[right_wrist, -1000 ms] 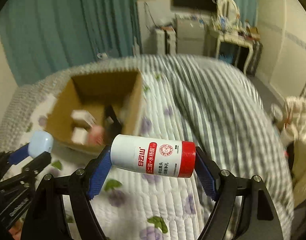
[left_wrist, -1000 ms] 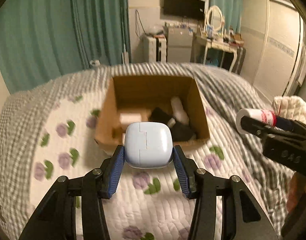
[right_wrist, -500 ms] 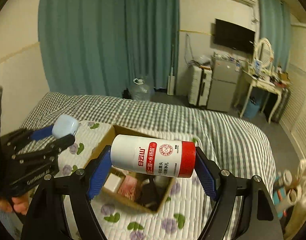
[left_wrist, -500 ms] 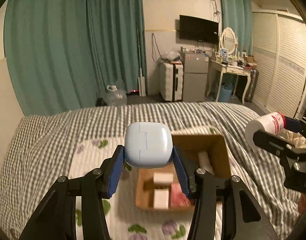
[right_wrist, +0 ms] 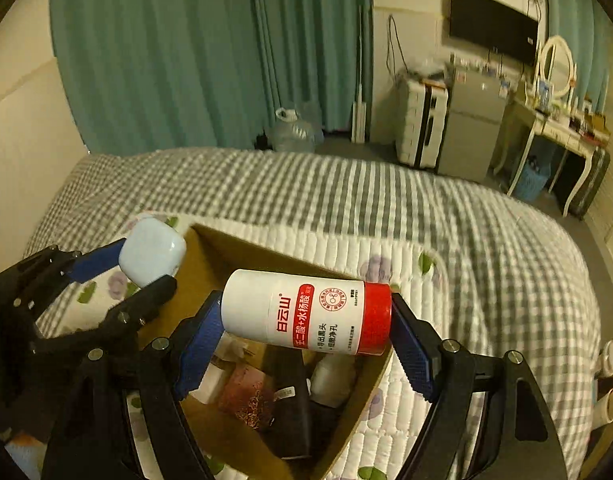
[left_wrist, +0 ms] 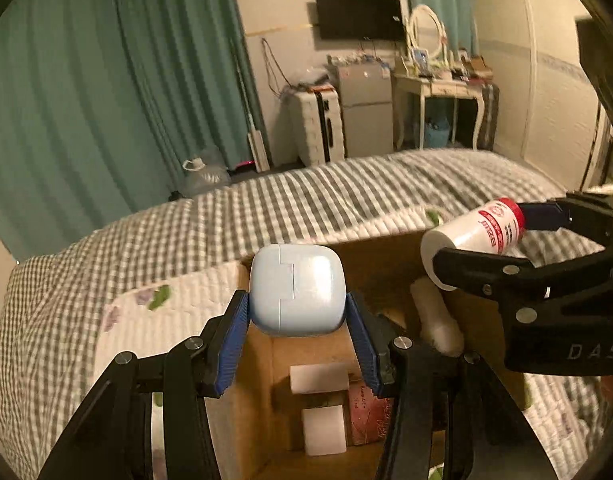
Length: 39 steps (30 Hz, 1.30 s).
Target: Organize rigid objects
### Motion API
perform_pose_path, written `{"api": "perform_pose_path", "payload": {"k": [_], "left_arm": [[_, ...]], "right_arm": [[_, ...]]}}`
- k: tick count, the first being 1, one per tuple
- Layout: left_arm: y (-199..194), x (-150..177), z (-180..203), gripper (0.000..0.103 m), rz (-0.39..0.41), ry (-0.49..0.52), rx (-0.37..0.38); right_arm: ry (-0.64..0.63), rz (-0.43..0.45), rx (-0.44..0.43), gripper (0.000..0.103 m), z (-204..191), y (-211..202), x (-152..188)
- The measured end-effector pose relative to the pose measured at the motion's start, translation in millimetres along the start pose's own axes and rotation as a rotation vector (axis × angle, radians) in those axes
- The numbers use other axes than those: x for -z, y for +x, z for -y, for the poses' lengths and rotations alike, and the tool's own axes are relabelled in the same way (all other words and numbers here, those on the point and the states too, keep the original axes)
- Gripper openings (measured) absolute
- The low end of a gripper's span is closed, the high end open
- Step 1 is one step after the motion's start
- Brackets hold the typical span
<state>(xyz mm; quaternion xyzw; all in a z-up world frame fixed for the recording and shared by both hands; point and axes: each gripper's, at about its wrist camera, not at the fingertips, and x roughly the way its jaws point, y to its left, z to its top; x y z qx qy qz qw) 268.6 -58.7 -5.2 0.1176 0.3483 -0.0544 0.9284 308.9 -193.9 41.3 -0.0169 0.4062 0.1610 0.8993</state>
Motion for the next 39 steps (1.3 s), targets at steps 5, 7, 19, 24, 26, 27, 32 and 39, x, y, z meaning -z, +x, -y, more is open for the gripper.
{"api": "perform_pose_path", "payload": {"k": [5,7,19,24,26,27,32,39], "left_arm": [[31.1,9.0,6.1,0.050,-0.061,-0.036,0.040],[40.1,12.3,8.7,0.050,-0.085,-0.052,0.038],[34.0,16.7,10.7,0.059,-0.074,-0.075,0.054],[10.5,10.8,12.2,0.071,-0.046,-0.050,0.036],[-2.4,7.1,12.8,0.078,-0.019,-0.038,0.016],[-12.7,4.3,11.9,0.079,0.000,-0.033,-0.005],[-64.4,-12.7,-0.1,0.083,0.072,-0.077,-0.041],[-166.6,-27.7,-20.0,0.086,0.239,-0.128,-0.041]], "right_arm": [[0.028,-0.029,0.007,0.079,8.6,24.2,6.4],[0.030,-0.036,0.009,0.079,9.5,31.3,7.4],[0.089,-0.002,0.008,0.083,11.5,37.0,-0.9],[0.083,0.044,0.042,0.086,8.5,16.0,-11.6],[0.074,0.064,0.064,0.088,6.5,0.1,-15.0],[0.071,0.071,0.071,0.090,5.9,-7.1,-16.2],[0.057,0.140,0.126,0.093,1.1,-70.4,-28.0],[0.060,0.274,0.168,0.101,-7.0,-177.3,-34.4]]}}
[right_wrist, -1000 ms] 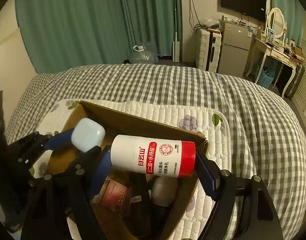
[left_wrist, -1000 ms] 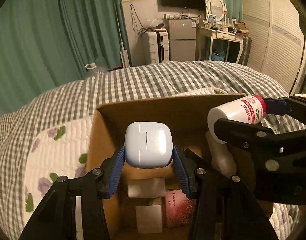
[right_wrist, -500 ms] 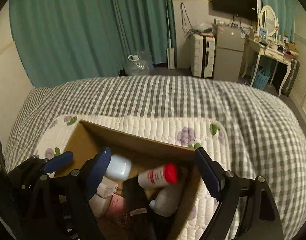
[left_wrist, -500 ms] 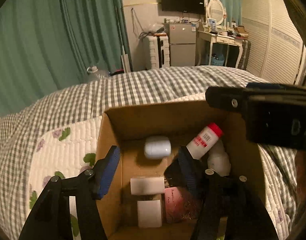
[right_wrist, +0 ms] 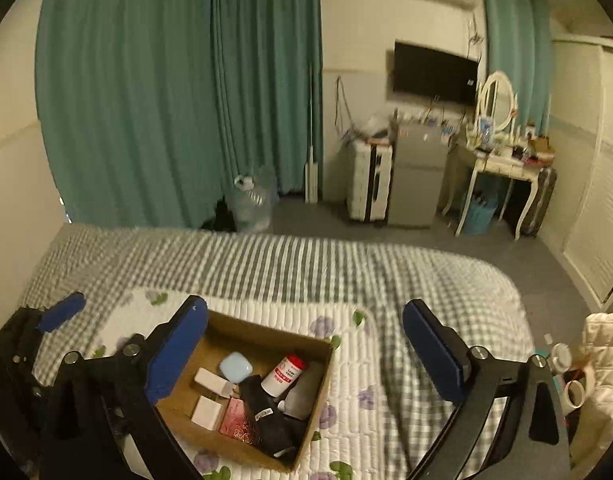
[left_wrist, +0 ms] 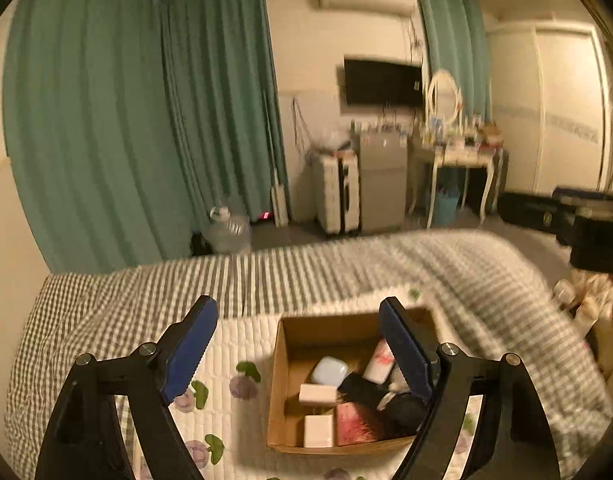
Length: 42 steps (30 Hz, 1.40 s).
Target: Organize rigid objects
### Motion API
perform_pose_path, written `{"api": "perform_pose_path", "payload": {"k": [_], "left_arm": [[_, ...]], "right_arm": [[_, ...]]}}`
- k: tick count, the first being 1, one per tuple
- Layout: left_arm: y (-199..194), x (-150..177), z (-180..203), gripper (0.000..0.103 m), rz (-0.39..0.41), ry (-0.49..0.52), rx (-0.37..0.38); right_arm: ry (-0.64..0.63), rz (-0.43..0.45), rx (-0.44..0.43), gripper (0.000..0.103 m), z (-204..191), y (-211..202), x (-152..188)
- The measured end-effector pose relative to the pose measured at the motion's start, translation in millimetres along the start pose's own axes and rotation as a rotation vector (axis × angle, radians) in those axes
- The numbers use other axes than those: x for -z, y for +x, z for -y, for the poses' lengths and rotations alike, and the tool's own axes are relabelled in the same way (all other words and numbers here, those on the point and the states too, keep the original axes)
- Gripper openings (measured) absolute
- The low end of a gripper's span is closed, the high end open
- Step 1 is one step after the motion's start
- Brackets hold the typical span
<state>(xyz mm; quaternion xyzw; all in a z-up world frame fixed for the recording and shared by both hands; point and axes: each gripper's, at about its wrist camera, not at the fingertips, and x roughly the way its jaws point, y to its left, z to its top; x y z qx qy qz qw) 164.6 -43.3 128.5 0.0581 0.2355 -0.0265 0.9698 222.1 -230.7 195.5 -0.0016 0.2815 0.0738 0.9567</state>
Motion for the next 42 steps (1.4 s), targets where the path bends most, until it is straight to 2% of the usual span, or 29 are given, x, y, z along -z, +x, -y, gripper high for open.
{"api": "perform_pose_path", "payload": {"k": [2,4,8,11,17,23,27,29,33,42], "left_arm": [[-29.0,-5.3,-5.5,0.088,0.055,-0.015,0.007],[-55.7,-9.7,-8.8,0.094,0.108,-0.020,0.005],[-95.6,-3.9,-14.8,0.096,0.194,-0.008,0.009],[-106.6,8.1,-18.3,0.096,0.217,0.009,0.006],[-94.9,51.2,-21.5,0.096,0.198,0.011,0.008],[-57.5,88.1,-27.1,0.096,0.104,-0.020,0.017],[-38.8,111.3,-27.7,0.096,0.072,-0.010,-0.005],[-31.9,118.2,-27.5,0.096,0.053,-0.009,-0.007],[-29.1,131.2,-28.4,0.096,0.028,-0.012,-0.010],[-29.0,134.3,-29.4,0.096,0.024,-0.009,0.006]], "right_arm": [[-0.008,0.048,0.015,0.103,0.1,-29.4,-2.0],[-0.014,0.093,0.032,0.103,-2.4,-56.7,0.0],[-0.011,0.187,0.071,0.103,-12.5,-101.3,18.9],[-0.041,0.186,0.057,0.103,-25.3,-114.1,44.7],[-0.041,0.136,0.059,0.103,-45.3,-86.3,91.7],[0.024,0.080,0.030,0.103,-42.6,-39.8,134.6],[0.014,0.116,0.046,0.103,-45.0,-28.7,160.5],[-0.002,0.122,0.057,0.103,-47.5,-25.1,169.5],[0.007,0.075,0.060,0.103,-47.8,-15.4,180.5],[0.017,0.034,0.083,0.103,-39.3,-7.9,185.8]]}}
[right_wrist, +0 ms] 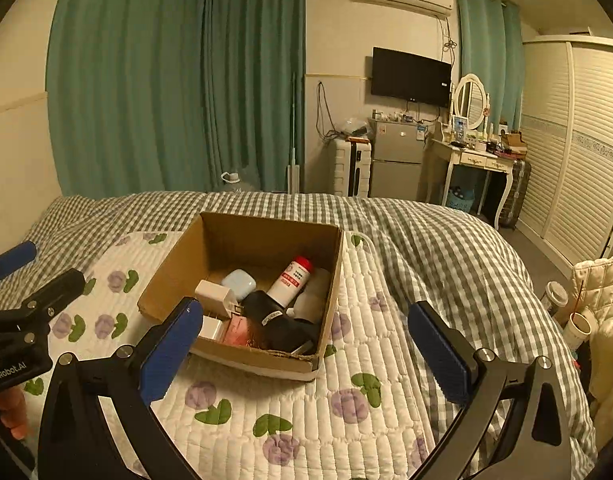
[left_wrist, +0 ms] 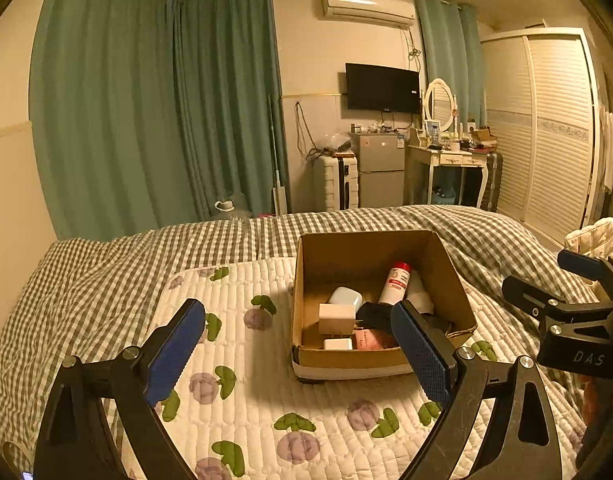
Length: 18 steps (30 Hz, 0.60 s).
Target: Organize rigid objects
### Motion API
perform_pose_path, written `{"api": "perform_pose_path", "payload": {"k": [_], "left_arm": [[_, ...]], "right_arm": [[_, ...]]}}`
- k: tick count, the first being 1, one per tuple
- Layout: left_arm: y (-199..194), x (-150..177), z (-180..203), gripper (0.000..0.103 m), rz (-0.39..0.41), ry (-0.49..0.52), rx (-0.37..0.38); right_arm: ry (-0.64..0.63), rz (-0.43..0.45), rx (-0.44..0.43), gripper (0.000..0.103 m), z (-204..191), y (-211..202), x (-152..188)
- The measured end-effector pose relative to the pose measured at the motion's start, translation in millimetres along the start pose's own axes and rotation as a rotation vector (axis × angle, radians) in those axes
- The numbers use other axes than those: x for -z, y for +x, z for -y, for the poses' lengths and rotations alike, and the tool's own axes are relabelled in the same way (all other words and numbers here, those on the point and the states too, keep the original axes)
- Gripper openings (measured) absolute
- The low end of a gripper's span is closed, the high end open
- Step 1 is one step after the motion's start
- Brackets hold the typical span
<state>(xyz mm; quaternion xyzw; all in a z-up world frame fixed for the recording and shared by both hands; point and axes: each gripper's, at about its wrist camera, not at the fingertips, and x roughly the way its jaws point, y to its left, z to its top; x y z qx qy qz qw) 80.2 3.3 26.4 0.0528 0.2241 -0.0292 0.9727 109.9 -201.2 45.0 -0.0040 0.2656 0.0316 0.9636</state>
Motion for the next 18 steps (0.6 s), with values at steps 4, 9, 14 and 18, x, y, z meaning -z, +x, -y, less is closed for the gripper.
{"api": "perform_pose_path", "payload": {"k": [4,9,14,18], "left_arm": [[2.0,0.5,0.9,0.096,-0.005,0.007,-0.003],[7.0,3.8,2.1,0.096,-0.018,0.015,-0.004],[10.9,5.0,0.4,0.096,-0.032,0.005,-0.008],[8.8,5.2,0.8,0.096,-0.017,0.009,-0.002]], "right_arm": [[-0.004,0.001,-0.007,0.103,-2.6,-1.1,0.1],[-0.006,0.000,-0.011,0.103,-4.0,-1.2,-1.1],[-0.005,-0.018,-0.012,0.103,-4.0,0.4,0.0],[-0.007,-0.028,-0.010,0.103,-5.7,1.5,1.7]]}}
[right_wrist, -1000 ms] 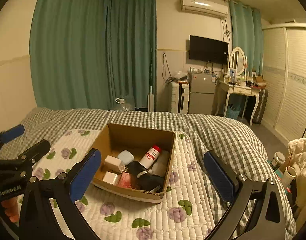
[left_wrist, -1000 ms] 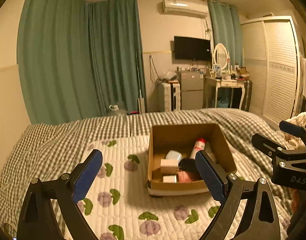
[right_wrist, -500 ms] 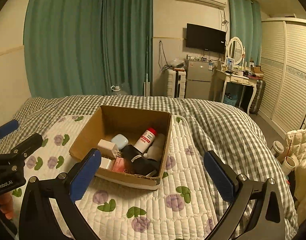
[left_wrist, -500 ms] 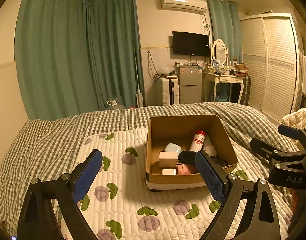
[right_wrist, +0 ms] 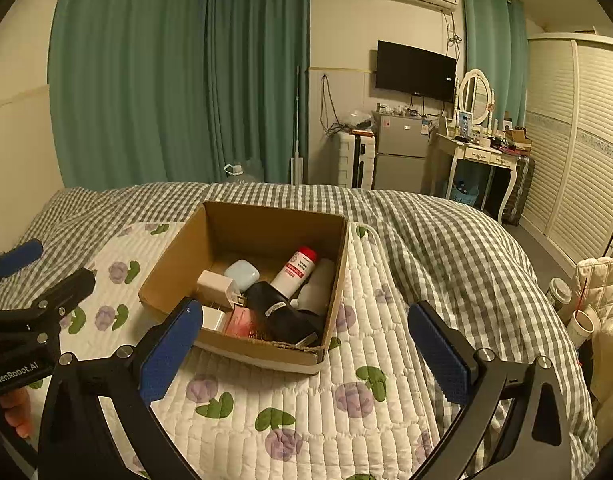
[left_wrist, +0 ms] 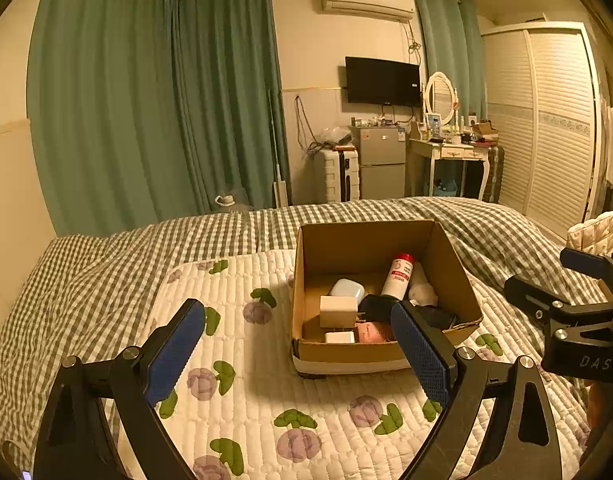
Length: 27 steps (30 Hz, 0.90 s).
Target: Organize rigid objects
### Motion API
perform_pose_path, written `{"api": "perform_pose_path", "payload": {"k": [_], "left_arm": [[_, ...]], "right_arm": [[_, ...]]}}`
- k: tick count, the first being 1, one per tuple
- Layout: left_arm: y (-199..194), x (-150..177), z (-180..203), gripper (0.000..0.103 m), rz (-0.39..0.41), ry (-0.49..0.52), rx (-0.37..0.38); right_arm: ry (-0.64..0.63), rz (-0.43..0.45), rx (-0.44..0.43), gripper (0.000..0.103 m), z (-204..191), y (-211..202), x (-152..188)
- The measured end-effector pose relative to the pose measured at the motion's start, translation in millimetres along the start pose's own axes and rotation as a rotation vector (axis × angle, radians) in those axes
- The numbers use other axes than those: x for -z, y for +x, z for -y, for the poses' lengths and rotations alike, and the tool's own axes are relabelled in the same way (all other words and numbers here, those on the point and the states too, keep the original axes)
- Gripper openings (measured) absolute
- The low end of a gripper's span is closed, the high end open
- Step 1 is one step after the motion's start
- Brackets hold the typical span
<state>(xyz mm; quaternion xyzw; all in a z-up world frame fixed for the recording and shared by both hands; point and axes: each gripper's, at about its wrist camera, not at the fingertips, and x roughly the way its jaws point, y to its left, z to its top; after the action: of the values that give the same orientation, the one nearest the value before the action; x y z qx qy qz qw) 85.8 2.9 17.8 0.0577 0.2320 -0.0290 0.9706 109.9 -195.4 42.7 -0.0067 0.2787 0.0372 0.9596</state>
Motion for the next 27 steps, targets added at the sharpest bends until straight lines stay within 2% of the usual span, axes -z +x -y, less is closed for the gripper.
{"api": "perform_pose_path", "payload": {"k": [10,27], "left_arm": [[6.2,4.8,1.9,0.096,-0.038,-0.018,0.013],[3.2,7.3,7.7,0.096,-0.038,0.011,0.019]], "right_arm": [[-0.005,0.002,0.019,0.103,1.5,0.8,2.3],[-0.008,-0.013,0.047,0.103,2.7,6.7,5.1]]}}
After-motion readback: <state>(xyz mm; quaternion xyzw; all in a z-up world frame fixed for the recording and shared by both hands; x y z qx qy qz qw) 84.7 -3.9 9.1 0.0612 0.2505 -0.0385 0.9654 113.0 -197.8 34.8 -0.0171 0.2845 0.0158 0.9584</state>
